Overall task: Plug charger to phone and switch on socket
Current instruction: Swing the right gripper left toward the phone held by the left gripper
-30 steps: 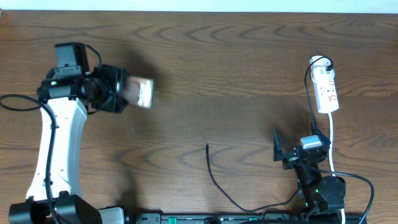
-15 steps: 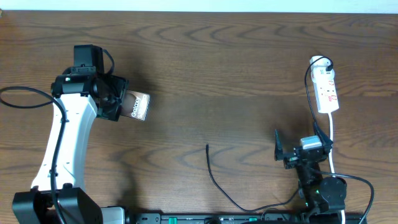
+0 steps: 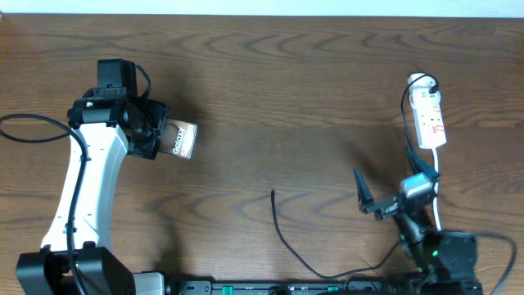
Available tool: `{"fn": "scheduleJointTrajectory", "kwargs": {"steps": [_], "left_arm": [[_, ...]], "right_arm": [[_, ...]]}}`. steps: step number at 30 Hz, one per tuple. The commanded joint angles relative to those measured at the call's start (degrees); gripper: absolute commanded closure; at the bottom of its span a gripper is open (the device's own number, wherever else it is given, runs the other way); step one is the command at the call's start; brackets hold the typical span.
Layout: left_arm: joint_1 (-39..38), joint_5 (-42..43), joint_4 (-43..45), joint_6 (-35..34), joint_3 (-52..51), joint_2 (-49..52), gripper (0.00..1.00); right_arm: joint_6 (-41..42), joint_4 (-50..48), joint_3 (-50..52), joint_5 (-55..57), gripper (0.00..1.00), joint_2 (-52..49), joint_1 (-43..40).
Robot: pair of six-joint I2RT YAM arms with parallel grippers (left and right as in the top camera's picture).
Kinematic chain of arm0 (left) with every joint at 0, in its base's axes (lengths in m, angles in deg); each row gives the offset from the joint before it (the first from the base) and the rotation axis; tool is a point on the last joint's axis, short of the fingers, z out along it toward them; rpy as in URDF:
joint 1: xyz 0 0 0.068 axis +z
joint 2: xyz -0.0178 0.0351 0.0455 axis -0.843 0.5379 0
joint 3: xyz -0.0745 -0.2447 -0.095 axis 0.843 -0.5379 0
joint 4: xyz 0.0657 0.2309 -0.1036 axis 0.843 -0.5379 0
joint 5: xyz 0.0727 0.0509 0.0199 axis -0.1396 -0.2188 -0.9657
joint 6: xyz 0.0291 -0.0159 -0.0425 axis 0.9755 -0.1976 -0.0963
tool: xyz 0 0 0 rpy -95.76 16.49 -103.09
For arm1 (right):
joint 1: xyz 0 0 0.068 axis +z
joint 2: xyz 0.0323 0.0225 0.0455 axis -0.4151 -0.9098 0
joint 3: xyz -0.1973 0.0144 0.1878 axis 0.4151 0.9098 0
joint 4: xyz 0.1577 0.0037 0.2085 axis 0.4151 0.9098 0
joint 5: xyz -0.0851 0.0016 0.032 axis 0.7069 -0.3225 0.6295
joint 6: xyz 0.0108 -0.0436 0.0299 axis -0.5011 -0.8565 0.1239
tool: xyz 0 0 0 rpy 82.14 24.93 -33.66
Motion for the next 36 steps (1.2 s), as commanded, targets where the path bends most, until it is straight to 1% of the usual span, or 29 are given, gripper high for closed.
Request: {"fn": "scheduleJointTrajectory", "kwargs": {"steps": [1, 6, 9, 11, 13, 16, 18, 19, 21, 23, 24, 26, 28, 30, 33, 36], "left_arm": [[-0.09, 0.5, -0.13, 0.74, 0.0, -0.09, 0.92], [-0.09, 0.48, -0.15, 0.74, 0.0, -0.09, 0.93], [-0.09, 0.5, -0.15, 0.72, 0.0, -0.09, 0.92], [-0.09, 0.5, -0.15, 0.55, 0.0, -0.09, 0.93], [-0.09, 0.52, -0.15, 0.5, 0.0, -0.09, 0.93], [-0.09, 0.52, -0.17, 0.0, 0.0, -0.09, 0.93], [-0.09, 0.72, -0.2, -0.92, 0.0, -0.09, 0.92], [-0.09, 0.72, -0.2, -1.05, 0.0, -0.09, 0.92], [-0.09, 0.7, -0.17, -1.05, 0.0, -0.09, 0.92], [-0.09, 0.7, -0.17, -1.38, 0.0, -0.09, 0.92], [-0.09, 0.7, -0.2, -2.12, 0.0, -0.09, 0.92], [-0.09, 0.7, -0.17, -2.32, 0.0, -0.09, 0.92], [-0.09, 0.7, -0.2, -2.32, 0.0, -0.09, 0.92], [-0.09, 0.68, -0.17, -2.32, 0.0, -0.09, 0.92], [-0.09, 0.68, -0.17, -2.71, 0.0, -0.09, 0.92], [-0.09, 0.72, -0.17, -5.6, 0.0, -0.09, 0.92]], "right_arm": [[1.4, 4.31, -14.93, -8.7, 0.01, -12.72, -0.83], [2.91, 16.04, -37.59, -25.92, 0.01, -37.07, -0.83], [2.91, 17.99, -47.82, -41.07, 0.01, -50.84, -0.61], [2.91, 14.4, -52.48, -51.47, 0.01, -59.41, -0.24], [3.39, 8.85, -54.84, -58.18, 0.01, -65.81, 0.15], [6.6, -4.42, -55.67, -65.24, 0.01, -73.85, 1.44], [13.38, -15.74, -55.67, -65.88, 0.01, -79.28, 3.32], [16.81, -19.78, -55.67, -65.64, 0.01, -81.15, 4.24], [29.2, -27.32, -55.67, -61.57, 0.01, -85.24, 6.84], [41.88, -29.73, -55.65, -54.82, 0.01, -88.59, 9.42], [46.38, -29.66, -55.65, -52.06, 0.01, -89.92, 10.43], [54.1, -29.66, -55.67, -47.47, 0.01, -92.63, 12.37], [59.89, -29.68, -55.65, -44.44, 0.01, -94.99, 14.03], [68.48, -29.66, -55.65, -41.9, 0.01, -98.18, 16.31], [73.99, -29.66, -55.65, -41.81, 0.01, -99.45, 17.44], [73.83, -29.62, -55.65, -40.26, 0.01, -99.93, 18.91]]}}
